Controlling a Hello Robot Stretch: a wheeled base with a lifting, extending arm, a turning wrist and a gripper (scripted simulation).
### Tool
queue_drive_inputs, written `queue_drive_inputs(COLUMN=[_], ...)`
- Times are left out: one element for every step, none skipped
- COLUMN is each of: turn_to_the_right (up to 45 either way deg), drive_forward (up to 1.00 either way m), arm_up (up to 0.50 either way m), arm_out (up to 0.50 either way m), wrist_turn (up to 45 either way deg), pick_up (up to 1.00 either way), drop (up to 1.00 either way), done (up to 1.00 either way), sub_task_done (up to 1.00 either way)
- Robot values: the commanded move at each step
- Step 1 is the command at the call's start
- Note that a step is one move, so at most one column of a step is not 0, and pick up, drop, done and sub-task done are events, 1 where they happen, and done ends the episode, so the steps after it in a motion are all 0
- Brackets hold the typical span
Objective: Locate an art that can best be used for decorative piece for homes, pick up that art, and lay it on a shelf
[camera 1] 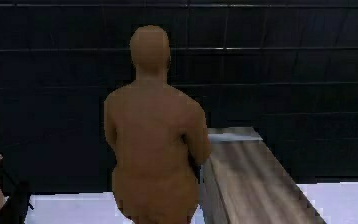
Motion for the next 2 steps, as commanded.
queue_drive_inputs(turn_to_the_right=[0.0,45.0], drive_forward=[0.20,0.00], arm_up=[0.00,0.00], arm_out=[0.00,0.00], wrist_turn=[0.0,0.0], pick_up=[0.00,0.00], drop=[0.00,0.00], done=[0.00,0.00], sub_task_done=[0.00,0.00])
